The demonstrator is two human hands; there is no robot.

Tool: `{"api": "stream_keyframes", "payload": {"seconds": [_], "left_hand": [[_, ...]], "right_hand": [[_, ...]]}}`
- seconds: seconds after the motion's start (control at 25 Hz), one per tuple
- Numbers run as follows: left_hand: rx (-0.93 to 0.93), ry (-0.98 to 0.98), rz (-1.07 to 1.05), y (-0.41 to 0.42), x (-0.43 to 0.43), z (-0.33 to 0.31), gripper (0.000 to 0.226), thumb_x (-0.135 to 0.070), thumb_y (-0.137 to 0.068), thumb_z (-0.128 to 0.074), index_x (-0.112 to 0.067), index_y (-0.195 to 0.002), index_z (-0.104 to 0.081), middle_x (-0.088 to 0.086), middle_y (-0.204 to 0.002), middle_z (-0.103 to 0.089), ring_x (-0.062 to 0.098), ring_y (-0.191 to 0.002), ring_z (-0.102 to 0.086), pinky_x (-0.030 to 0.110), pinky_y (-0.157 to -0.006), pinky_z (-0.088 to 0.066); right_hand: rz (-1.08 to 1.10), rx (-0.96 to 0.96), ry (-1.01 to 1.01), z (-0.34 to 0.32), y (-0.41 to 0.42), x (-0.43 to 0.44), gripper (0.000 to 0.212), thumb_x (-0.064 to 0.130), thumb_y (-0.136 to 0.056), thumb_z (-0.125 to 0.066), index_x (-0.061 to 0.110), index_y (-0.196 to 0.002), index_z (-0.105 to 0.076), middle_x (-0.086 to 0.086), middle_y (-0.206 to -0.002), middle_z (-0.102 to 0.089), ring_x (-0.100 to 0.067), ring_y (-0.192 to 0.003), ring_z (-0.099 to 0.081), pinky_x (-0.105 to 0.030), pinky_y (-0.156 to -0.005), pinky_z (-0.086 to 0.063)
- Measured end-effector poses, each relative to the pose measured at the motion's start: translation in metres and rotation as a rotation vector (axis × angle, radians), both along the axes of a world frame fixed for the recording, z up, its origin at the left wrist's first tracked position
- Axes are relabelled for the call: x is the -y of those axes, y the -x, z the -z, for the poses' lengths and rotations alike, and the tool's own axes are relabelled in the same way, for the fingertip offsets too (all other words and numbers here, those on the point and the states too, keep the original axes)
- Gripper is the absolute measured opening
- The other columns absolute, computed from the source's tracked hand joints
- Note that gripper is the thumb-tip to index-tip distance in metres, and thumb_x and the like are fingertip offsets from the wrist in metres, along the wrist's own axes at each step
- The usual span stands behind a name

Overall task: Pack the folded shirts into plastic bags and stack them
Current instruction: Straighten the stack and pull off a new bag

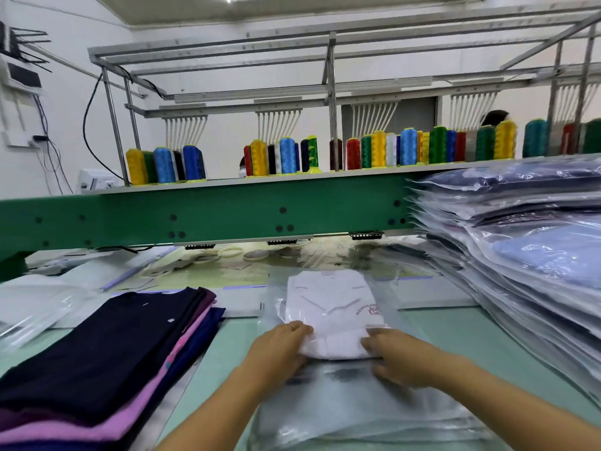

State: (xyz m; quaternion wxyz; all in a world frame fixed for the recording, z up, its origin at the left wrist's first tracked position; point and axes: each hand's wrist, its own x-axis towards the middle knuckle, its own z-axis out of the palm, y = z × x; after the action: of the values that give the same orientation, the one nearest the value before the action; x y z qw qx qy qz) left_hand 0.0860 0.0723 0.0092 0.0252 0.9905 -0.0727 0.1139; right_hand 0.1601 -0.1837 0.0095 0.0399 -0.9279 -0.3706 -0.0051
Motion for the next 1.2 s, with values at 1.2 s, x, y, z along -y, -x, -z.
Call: {"api": "stream_keyframes", "payload": {"seconds": [1.2], "left_hand": [[0.025, 0.229, 0.033, 0.025, -0.052, 0.029, 0.033, -0.002, -0.087, -0.051, -0.036, -0.087, -0.05, -0.019, -0.099, -0.048, 0.001, -0.094, -0.047, 0.027, -0.082, -0.049]], "right_hand": [[-0.03, 0.219, -0.113, 0.02, -0.008, 0.055, 0.017, 0.02, -0.094, -0.046, 0.035, -0.102, -0.048, 0.016, -0.105, -0.042, -0.007, -0.098, -0.045, -0.031, -0.072, -0.045]]}}
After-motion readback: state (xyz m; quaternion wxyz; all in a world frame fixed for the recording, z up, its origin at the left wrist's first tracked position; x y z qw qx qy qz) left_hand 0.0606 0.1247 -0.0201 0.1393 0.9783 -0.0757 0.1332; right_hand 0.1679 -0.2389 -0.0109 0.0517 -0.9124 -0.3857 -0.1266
